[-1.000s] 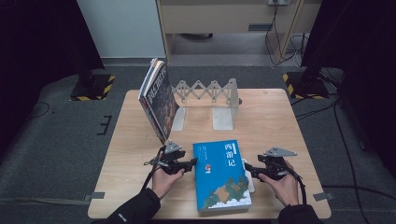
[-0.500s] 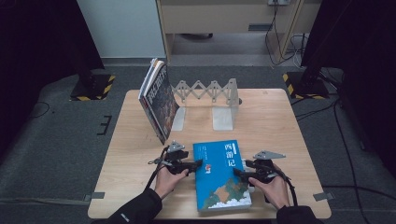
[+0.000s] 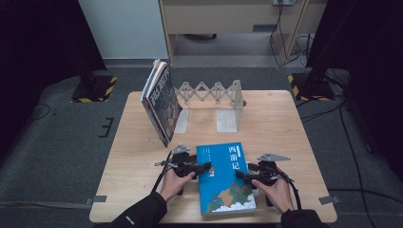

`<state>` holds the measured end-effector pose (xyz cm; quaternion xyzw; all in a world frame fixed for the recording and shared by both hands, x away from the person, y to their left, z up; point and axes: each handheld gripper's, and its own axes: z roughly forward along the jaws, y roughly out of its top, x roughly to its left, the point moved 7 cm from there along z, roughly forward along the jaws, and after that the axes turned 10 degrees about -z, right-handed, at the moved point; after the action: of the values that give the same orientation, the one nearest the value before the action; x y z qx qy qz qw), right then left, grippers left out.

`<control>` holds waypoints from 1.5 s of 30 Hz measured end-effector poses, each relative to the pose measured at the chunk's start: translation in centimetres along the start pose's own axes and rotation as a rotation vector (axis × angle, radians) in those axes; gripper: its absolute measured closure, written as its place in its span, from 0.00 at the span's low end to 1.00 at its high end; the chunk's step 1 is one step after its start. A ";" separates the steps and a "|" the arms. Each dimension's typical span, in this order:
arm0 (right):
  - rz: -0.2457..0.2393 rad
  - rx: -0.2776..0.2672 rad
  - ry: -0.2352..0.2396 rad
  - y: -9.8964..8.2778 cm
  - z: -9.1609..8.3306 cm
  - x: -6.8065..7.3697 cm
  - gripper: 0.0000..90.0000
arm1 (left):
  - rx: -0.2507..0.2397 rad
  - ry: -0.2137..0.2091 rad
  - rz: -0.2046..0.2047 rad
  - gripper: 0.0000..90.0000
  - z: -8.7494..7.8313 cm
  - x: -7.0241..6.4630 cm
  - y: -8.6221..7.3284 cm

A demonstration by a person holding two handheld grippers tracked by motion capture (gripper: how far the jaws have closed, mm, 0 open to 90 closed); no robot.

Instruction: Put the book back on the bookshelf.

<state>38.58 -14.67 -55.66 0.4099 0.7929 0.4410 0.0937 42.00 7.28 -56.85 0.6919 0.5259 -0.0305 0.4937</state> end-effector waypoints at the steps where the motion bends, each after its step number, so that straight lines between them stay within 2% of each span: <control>1: 0.007 -0.001 0.003 0.0 0.1 0.0 0.31 | 0.000 -0.003 -0.005 0.16 0.1 0.0 0.0; 6: 0.012 -0.008 0.007 0.0 0.2 0.0 0.31 | -0.005 -0.021 -0.031 0.12 0.5 0.3 0.0; 9: 0.013 -0.012 0.010 0.0 0.3 0.0 0.31 | -0.017 -0.044 -0.066 0.09 0.8 0.6 -0.2; 12: 0.032 -0.017 0.020 0.0 0.4 0.0 0.31 | -0.019 -0.042 -0.063 0.09 0.8 0.5 -0.1; 25: 0.034 -0.029 0.024 -0.1 0.5 0.1 0.31 | -0.052 -0.023 -0.102 0.09 1.0 0.5 -0.1; 30: 0.031 -0.033 0.021 -0.1 0.5 0.1 0.32 | -0.054 -0.015 -0.101 0.09 1.1 0.4 -0.1; 34: 0.031 -0.034 0.024 -0.1 0.6 0.2 0.32 | -0.049 -0.018 -0.095 0.08 1.1 0.4 -0.1; 37: 0.031 -0.035 0.027 -0.1 0.7 0.3 0.32 | -0.035 -0.025 -0.074 0.04 1.1 0.2 -0.2; 42: 0.029 -0.034 0.024 0.0 0.7 0.3 0.33 | -0.026 -0.028 -0.068 0.06 1.0 0.3 -0.2; 45: 0.020 -0.022 0.025 0.1 0.5 0.3 0.34 | -0.007 -0.041 -0.115 0.12 0.6 0.4 -0.2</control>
<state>38.68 -14.13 -55.85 0.4114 0.7849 0.4557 0.0839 42.33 7.12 -57.53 0.6582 0.5546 -0.0711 0.5040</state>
